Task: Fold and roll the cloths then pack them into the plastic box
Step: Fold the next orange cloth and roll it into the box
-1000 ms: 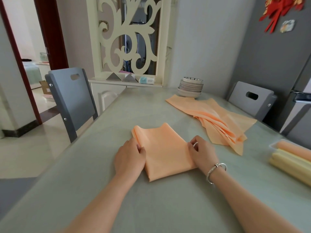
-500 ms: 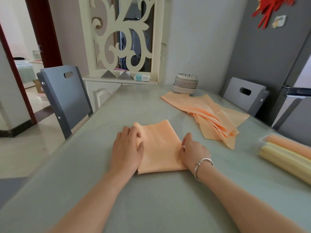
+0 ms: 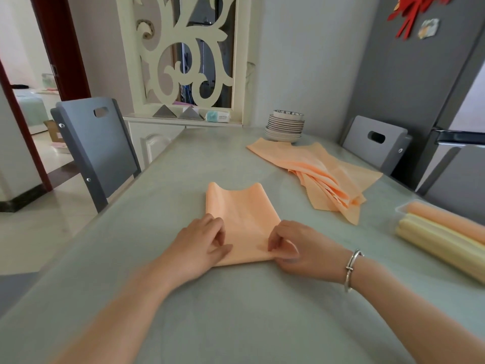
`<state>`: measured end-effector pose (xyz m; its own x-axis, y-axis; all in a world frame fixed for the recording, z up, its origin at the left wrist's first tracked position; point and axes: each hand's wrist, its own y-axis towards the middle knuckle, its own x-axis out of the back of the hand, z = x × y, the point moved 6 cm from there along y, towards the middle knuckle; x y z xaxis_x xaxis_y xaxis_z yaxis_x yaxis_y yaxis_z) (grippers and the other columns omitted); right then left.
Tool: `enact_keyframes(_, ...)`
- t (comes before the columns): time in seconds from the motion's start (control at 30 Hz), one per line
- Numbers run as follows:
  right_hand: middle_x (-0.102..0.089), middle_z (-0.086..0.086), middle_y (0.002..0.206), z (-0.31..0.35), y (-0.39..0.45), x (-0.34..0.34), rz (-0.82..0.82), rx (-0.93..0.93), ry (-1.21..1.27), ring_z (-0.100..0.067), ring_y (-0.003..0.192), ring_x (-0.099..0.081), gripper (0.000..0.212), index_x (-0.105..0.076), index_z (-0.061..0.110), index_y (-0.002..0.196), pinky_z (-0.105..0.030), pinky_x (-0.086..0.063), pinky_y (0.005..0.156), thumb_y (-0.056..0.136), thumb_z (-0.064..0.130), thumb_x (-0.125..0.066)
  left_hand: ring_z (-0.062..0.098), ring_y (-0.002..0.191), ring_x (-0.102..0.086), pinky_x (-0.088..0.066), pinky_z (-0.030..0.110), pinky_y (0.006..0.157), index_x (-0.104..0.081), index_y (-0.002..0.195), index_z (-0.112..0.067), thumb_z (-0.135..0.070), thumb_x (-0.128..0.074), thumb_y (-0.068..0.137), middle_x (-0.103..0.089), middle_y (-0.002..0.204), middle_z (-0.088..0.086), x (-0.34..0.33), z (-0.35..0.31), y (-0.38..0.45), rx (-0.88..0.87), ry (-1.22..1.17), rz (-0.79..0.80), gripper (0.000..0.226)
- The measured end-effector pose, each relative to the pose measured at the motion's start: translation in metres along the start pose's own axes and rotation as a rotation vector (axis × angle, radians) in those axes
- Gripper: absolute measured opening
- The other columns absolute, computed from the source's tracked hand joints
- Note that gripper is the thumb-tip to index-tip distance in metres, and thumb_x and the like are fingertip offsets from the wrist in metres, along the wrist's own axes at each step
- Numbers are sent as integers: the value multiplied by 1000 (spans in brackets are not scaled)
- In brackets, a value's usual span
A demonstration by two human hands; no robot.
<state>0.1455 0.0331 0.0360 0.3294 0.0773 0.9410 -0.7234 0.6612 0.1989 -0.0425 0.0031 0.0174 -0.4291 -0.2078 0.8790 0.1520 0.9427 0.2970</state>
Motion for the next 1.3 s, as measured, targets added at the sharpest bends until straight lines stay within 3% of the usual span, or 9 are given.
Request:
enact_keyframes(0.17,-56,12,93,-8,-2,8,-48,-84,-91,-7,91,-51,15,-60,22,94,-22,-39,81,80,18,-56,2,83,-48,-31,26,81,-49,78,-27,-71,-62,63,-47,92,-14,6,2,-7,90,-15,168,48)
enact_keyframes(0.23,-60,13,88,-19,-3,9,-112,-153,19,-3,86,-52,2,-61,24,85,-21,-38,77,83,25,-61,3,89,-51,-30,26,85,-49,77,-29,-60,-67,70,-50,93,-16,8,0,-9,84,7,168,37)
enact_keyframes(0.43,-62,1,74,-49,-3,0,-206,-418,288,-12,70,-53,20,-64,21,74,-27,-41,66,81,40,-68,7,84,-63,-50,33,82,-61,71,-33,-37,-69,81,-66,80,-17,15,20,-7,234,-247,34,13)
enact_keyframes(0.63,-50,11,66,-54,4,-8,-211,-474,274,-4,64,-45,18,-61,23,78,-25,-32,64,85,39,-63,10,81,-54,-36,29,76,-54,78,-28,-36,-56,91,-60,78,-12,9,21,-7,315,-120,-78,16)
enact_keyframes(0.87,-54,12,73,-42,8,-8,-216,-401,98,-10,88,-43,11,-51,28,91,-28,-26,77,90,39,-53,13,92,-49,-31,30,88,-47,86,-27,-36,-58,90,-56,76,-12,9,19,-4,311,-24,-132,15)
enact_keyframes(0.97,-50,11,91,-36,10,-3,-229,-342,-103,-12,95,-39,14,-46,29,101,-29,-30,82,90,36,-53,15,95,-44,-31,32,90,-43,92,-25,-35,-57,90,-49,71,-12,11,12,-5,243,74,-162,18)
enact_keyframes(1.03,-47,8,101,-25,10,1,-271,-189,-252,-15,97,-41,15,-50,28,102,-29,-34,84,89,26,-55,15,95,-39,-29,30,84,-47,94,-25,-30,-58,90,-46,76,-13,14,3,-5,122,145,-194,13)
enact_keyframes(1.13,-58,7,89,-15,8,-5,-216,15,-354,-19,84,-55,21,-58,24,87,-24,-35,73,77,5,-61,16,90,-47,-28,27,74,-59,88,-24,-16,-58,89,-54,87,-11,14,-13,-3,-123,235,-180,9)
enact_keyframes(1.3,-60,13,103,-21,0,1,-158,0,-234,-11,96,-54,23,-60,27,104,-18,-34,82,82,22,-55,11,92,-55,-38,22,74,-64,88,-24,-17,-53,86,-63,96,-15,16,-8,-6,-113,170,-151,13)
